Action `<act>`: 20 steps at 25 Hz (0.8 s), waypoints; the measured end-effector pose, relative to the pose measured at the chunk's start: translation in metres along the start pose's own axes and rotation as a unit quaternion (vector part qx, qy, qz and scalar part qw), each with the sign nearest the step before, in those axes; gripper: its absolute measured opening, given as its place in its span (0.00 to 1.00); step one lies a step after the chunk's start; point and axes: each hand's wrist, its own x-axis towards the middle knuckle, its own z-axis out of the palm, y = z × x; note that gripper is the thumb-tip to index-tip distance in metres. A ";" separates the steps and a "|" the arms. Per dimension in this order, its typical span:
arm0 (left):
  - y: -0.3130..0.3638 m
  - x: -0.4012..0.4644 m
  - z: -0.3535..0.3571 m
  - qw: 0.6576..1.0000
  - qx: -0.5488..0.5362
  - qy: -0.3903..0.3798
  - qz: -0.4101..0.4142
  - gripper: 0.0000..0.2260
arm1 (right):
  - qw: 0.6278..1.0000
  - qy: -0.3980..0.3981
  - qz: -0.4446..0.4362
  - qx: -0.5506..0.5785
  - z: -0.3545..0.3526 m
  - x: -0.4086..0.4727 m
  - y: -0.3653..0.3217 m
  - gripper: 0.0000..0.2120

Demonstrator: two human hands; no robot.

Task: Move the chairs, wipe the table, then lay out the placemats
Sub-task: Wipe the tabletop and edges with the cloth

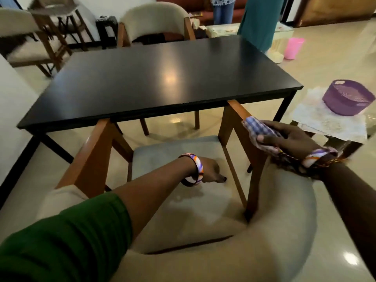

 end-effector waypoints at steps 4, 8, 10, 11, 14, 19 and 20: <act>0.061 0.019 0.010 0.991 -0.091 0.097 0.011 0.19 | 0.998 0.014 -0.050 0.032 0.002 0.021 0.014 0.21; 0.098 0.044 0.011 0.925 -0.222 0.308 0.004 0.16 | 0.991 0.053 -0.102 0.072 0.001 0.025 0.024 0.21; 0.108 0.050 0.009 0.911 -0.224 0.345 -0.008 0.14 | 0.988 0.071 -0.074 0.114 0.001 0.028 0.029 0.20; 0.109 0.051 0.007 0.904 -0.230 0.361 -0.011 0.12 | 0.986 0.075 -0.058 0.139 0.001 0.030 0.030 0.19; 0.100 0.059 0.004 0.870 -0.309 0.384 -0.004 0.09 | 0.979 0.074 -0.036 0.187 0.000 0.039 0.033 0.17; 0.110 0.094 -0.020 0.784 -0.442 0.432 -0.057 0.16 | 0.888 -0.035 0.128 0.440 -0.031 0.070 0.049 0.24; 0.119 0.100 -0.028 0.765 -0.469 0.440 -0.047 0.18 | 0.873 -0.047 0.149 0.462 -0.042 0.080 0.056 0.26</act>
